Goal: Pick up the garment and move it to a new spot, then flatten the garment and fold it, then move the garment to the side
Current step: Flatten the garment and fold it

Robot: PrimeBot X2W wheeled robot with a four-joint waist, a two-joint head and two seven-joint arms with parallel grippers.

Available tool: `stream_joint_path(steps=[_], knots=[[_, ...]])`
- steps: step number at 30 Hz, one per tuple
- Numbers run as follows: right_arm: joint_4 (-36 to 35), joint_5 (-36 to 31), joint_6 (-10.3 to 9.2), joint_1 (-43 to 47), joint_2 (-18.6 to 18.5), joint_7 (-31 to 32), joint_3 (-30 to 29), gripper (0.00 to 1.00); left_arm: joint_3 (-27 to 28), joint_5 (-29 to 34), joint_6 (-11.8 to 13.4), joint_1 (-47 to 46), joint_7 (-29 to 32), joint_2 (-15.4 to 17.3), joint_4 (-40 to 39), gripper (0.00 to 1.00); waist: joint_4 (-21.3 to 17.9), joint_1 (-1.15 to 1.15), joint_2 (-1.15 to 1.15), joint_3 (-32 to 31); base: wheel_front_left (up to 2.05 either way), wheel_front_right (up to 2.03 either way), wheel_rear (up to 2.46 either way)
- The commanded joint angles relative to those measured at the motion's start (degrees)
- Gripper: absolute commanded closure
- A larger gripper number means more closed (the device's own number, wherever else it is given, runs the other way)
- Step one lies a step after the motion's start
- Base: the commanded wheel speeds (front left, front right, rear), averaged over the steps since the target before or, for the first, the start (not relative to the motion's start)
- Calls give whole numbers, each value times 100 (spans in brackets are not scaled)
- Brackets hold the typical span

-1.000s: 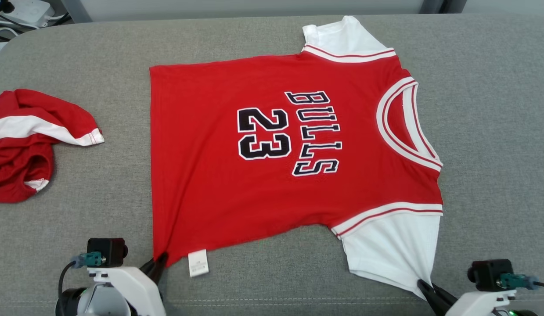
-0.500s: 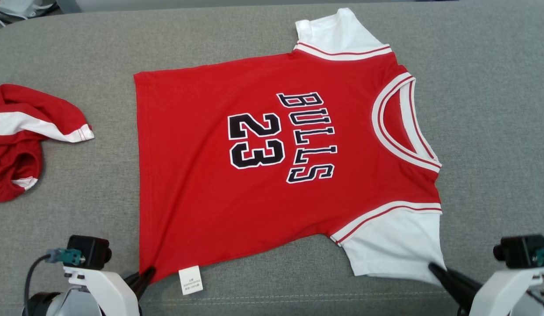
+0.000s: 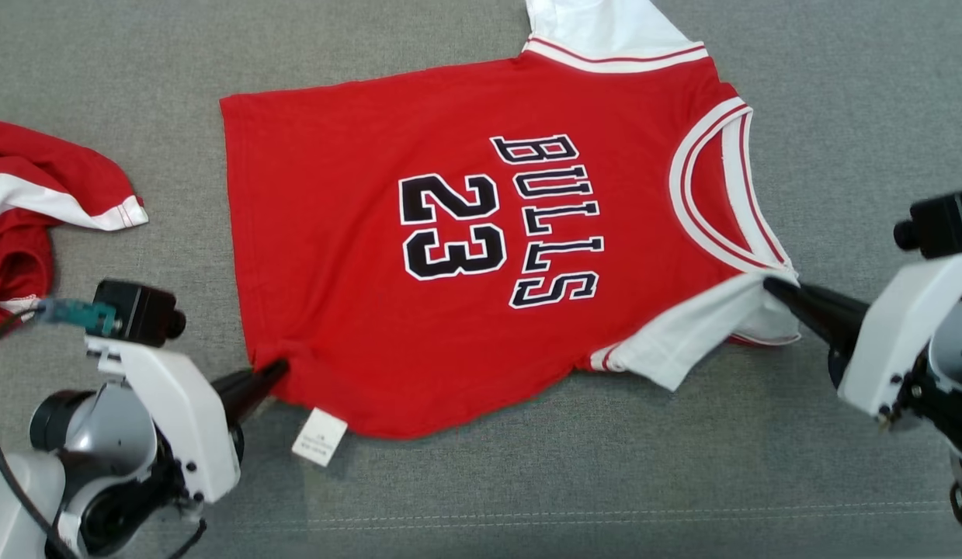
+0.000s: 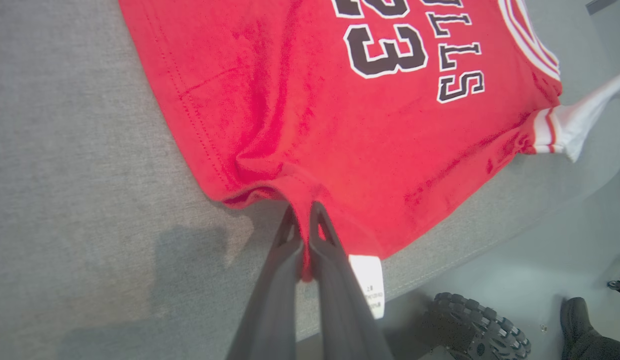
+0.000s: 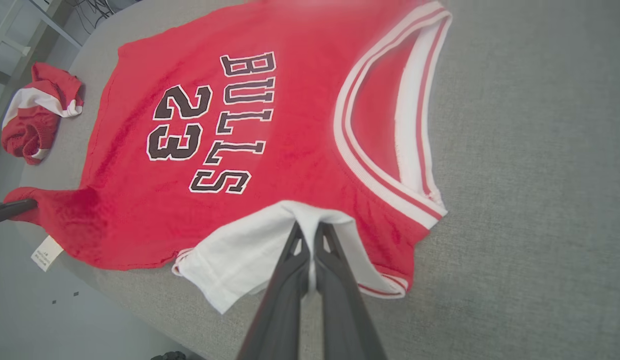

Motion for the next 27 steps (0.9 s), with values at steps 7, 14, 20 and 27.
stream_joint_path(steps=[7, 14, 20, 27], knots=[[805, 199, 24, -1151, -61, 77, 174, 100, 371, -305, -86, -1043, 62, -33, 430, 100, 38, 0, 0, 135, 0, 0, 0], [1857, 348, 24, -1979, -83, -317, 367, 100, 571, -716, -236, -1566, -77, -278, 1124, 100, 86, 0, 0, 327, 0, 0, 0], [2490, 579, 24, -2381, -96, -732, 576, 100, 680, -918, -354, -1870, -260, -467, 1741, 100, 119, 0, 0, 447, 0, 0, 0], [3011, 974, 24, -2721, -97, -1347, 818, 100, 852, -1074, -466, -2075, -527, -597, 2343, 100, 151, 0, 0, 553, 0, 0, 0]])
